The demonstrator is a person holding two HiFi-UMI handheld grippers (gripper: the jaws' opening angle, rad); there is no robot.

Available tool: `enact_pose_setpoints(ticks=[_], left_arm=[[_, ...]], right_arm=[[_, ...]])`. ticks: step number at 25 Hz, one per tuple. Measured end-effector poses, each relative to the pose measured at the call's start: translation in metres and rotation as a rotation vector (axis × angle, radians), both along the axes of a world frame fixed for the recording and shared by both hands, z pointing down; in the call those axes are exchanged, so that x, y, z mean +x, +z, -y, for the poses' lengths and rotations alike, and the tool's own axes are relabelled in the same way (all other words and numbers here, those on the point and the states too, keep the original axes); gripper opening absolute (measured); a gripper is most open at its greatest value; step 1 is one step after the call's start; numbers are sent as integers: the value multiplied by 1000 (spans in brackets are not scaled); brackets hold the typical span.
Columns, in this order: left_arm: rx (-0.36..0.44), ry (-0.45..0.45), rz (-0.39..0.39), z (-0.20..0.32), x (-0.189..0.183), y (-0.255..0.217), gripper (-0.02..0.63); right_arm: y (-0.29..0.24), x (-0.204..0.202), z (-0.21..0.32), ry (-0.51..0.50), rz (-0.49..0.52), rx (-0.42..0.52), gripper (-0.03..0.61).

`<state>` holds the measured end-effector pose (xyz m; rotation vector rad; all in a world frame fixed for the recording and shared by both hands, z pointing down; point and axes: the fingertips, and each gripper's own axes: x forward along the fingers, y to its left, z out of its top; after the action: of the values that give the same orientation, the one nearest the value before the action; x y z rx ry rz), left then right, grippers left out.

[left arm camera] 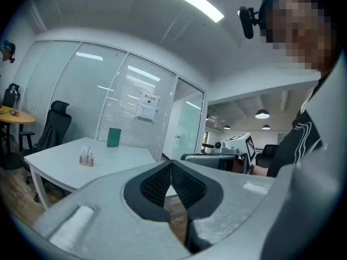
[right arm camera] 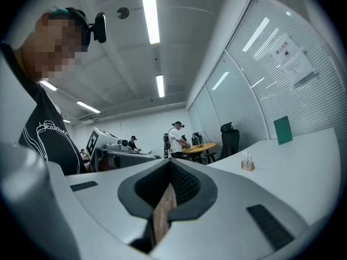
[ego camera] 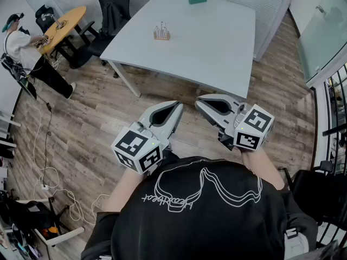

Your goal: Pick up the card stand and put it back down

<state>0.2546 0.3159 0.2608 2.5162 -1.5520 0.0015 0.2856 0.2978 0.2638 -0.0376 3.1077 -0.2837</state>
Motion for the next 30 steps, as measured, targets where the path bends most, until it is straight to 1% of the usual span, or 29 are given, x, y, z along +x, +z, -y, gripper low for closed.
enact_pose_setpoints(ticks=[7,14,19,22,25,28,30], left_arm=[[7,-3,12,-3,3,-10,15],[1,5,30,5,0,-5,15],[1,-4,21,11,-18,1,15],[7,0,12,22,-27,4,15],[2,9,8,36,-39,10,15],[-1,21,-2,52,-58,12,15],[-4,28,-12,66,-77,11,15]], right_arm=[[-15,2,-3,-8,13,16,8],[-15,0,10,7,31,14,9],[-8,-16,18,5,25,11,9],[-6,-24,29,9,22,12,9],[-1,-38,38,-10,11,8,9],[1,-57,54,-8,6,6,9],[-1,-73,69,7,6,4,9]])
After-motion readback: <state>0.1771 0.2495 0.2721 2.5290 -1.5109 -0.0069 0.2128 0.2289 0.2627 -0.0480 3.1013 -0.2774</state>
